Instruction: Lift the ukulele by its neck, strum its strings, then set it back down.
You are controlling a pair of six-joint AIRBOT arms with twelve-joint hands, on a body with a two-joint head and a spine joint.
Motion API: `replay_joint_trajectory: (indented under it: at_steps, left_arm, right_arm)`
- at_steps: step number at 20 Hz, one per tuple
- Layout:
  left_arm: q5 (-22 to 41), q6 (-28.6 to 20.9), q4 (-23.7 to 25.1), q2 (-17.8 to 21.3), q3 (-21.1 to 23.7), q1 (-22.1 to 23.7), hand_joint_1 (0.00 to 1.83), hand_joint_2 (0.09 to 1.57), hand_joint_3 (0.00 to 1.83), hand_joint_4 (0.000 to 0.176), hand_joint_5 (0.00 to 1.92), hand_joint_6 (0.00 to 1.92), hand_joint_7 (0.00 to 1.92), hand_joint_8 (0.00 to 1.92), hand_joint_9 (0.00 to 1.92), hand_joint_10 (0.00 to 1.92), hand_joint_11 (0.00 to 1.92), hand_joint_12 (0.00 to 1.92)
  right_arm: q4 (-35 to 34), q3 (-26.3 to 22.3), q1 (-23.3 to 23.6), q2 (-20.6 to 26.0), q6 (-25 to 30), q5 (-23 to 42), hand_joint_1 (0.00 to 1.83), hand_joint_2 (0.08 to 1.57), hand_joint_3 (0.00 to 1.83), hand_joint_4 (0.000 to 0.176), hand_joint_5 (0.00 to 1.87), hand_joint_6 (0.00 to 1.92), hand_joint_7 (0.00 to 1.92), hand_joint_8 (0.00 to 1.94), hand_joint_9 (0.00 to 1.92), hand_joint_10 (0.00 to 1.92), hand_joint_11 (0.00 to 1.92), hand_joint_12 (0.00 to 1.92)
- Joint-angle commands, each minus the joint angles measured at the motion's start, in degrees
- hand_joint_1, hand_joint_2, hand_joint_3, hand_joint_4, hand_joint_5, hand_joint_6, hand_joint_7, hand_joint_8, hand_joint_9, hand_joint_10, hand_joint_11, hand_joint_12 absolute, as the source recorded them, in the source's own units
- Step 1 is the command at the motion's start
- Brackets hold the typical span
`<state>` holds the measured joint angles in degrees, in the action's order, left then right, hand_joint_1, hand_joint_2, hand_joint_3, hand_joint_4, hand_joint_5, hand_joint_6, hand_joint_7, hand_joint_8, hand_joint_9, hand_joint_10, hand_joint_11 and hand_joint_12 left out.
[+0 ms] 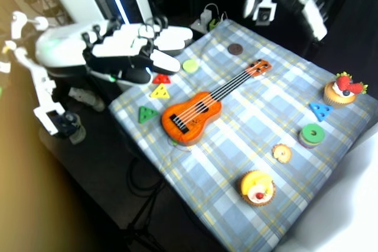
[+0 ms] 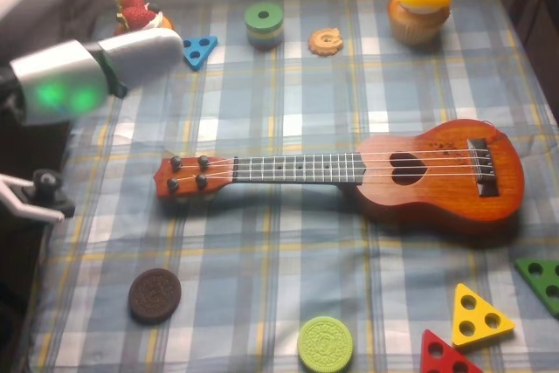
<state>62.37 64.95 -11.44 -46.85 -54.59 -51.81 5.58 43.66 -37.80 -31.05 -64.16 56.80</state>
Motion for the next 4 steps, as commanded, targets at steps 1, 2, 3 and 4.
replay_joint_trajectory:
  at_steps: [1,2,3,4]
  left_arm:
    - [9.7,-4.0,1.1,0.2,-0.9,0.0,0.78,1.14,0.01,0.14,0.0,0.0,0.0,0.0,0.0,0.0,0.0,0.0]
    - [11.2,-6.9,1.6,0.2,-1.5,-0.4,0.76,1.14,0.0,0.162,0.0,0.0,0.0,0.0,0.0,0.0,0.0,0.0]
    - [12.1,-7.7,1.7,0.2,-1.6,-0.6,0.73,1.14,0.0,0.163,0.0,0.0,0.0,0.0,0.0,0.0,0.01,0.0]
    - [13.7,-8.2,1.7,0.5,-1.5,-1.0,0.69,1.15,0.01,0.157,0.0,0.0,0.0,0.0,0.0,0.0,0.0,0.0]
  right_arm:
    - [-2.0,0.0,0.3,0.3,-0.6,6.9,0.72,1.32,0.0,0.046,0.0,0.0,0.0,0.0,0.0,0.0,0.0,0.31]
    - [-2.5,0.0,0.2,0.3,-0.8,6.9,0.69,1.32,0.0,0.058,0.0,0.0,0.0,0.0,0.0,0.0,0.0,0.15]
    - [-2.7,0.0,0.1,0.3,-1.0,7.0,0.67,1.31,0.0,0.054,0.0,0.0,0.0,0.0,0.0,0.0,0.0,0.06]
    - [-3.2,0.0,-0.2,0.3,-1.2,7.3,0.64,1.3,0.0,0.056,0.0,0.0,0.0,0.0,0.0,0.0,0.0,0.01]
